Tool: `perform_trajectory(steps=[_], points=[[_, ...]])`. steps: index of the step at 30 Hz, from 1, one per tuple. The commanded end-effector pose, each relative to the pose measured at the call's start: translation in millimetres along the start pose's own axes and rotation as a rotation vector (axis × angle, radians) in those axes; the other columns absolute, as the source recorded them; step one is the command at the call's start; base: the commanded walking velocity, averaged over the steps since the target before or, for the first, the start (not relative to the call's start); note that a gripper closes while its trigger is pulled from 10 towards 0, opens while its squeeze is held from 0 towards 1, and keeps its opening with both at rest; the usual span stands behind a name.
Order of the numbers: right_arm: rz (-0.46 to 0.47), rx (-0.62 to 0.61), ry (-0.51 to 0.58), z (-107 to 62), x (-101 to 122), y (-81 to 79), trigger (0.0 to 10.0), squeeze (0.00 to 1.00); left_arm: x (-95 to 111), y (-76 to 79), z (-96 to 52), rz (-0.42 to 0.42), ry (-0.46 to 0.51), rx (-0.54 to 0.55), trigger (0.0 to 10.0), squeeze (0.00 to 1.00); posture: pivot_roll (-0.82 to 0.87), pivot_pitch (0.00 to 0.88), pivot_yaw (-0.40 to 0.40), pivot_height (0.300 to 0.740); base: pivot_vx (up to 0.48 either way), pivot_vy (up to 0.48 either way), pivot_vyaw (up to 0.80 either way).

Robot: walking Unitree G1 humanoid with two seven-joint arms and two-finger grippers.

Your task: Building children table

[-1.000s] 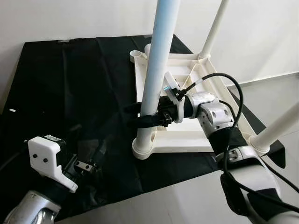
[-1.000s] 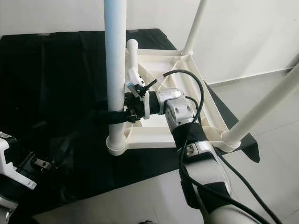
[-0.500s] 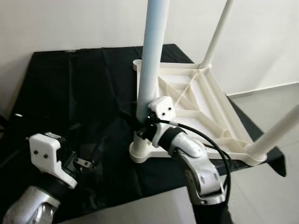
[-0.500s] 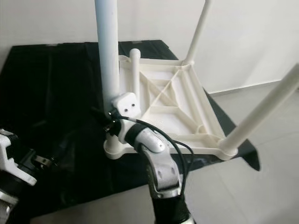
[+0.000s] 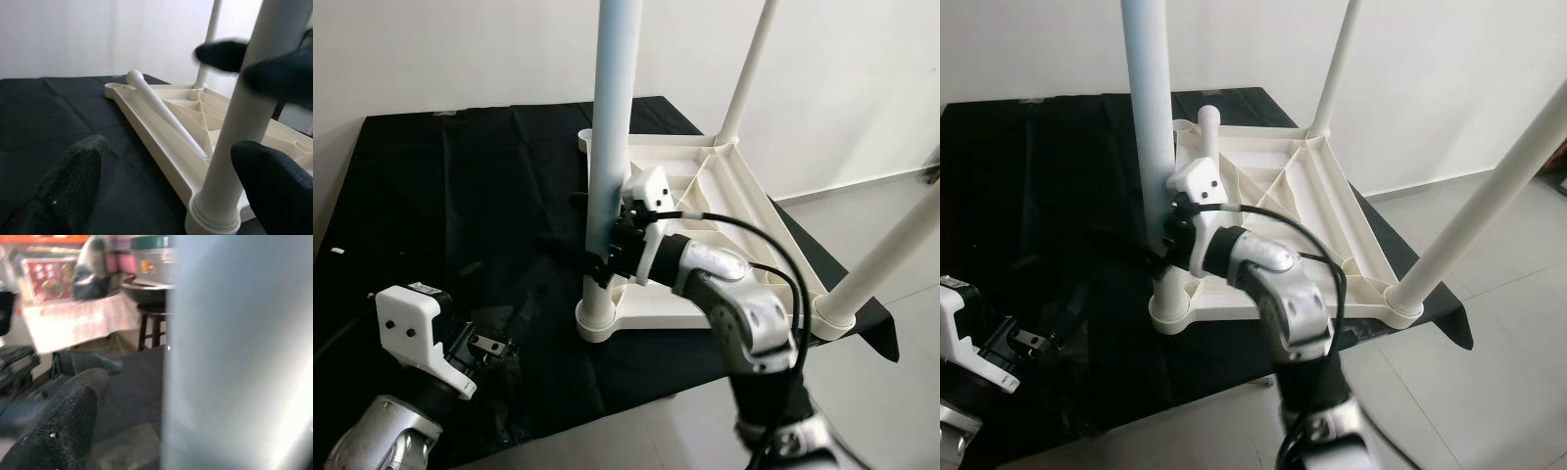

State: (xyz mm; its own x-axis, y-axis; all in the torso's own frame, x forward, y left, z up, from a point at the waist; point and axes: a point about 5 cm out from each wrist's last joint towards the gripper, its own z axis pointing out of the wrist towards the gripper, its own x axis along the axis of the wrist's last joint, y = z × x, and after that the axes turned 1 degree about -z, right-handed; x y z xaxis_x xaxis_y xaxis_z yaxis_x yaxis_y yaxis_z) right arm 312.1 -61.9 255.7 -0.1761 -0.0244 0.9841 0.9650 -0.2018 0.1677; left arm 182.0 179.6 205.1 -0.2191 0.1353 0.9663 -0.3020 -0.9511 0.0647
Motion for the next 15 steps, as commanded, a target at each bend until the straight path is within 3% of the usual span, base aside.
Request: perform_trajectory(steps=[1,5,12,13,15], points=[[-0.06,0.128,-0.008,-1.1,3,4.5,10.0,0.0,2,4.8,-1.4,0.002,0.008,-0.007,10.0,0.0,-0.04,0.111,-0.118,0.74,0.0,0.0,0.0],[-0.06,0.225,-0.022,-6.2,10,18.3,10.0,0.0,4,6.6,-3.9,-0.001,0.007,-0.003,10.0,0.0,-0.03,0.128,-0.117,0.74,0.0,0.0,0.0],[-0.04,0.309,-0.057,-10.6,10,27.4,10.0,0.0,5,7.7,-6.1,-0.003,0.003,-0.002,10.0,0.0,-0.02,0.142,-0.112,0.74,0.0,0.0,0.0],[-0.036,0.322,-0.071,-10.8,10,31.2,9.3,0.0,6,7.8,-6.7,-0.003,0.001,-0.003,10.0,0.0,-0.02,0.148,-0.109,0.74,0.0,0.0,0.0],[-0.036,0.322,-0.071,-10.8,10,31.2,9.3,0.0,6,7.8,-6.7,-0.003,0.001,-0.003,10.0,0.0,-0.02,0.148,-0.109,0.74,0.0,0.0,0.0]])
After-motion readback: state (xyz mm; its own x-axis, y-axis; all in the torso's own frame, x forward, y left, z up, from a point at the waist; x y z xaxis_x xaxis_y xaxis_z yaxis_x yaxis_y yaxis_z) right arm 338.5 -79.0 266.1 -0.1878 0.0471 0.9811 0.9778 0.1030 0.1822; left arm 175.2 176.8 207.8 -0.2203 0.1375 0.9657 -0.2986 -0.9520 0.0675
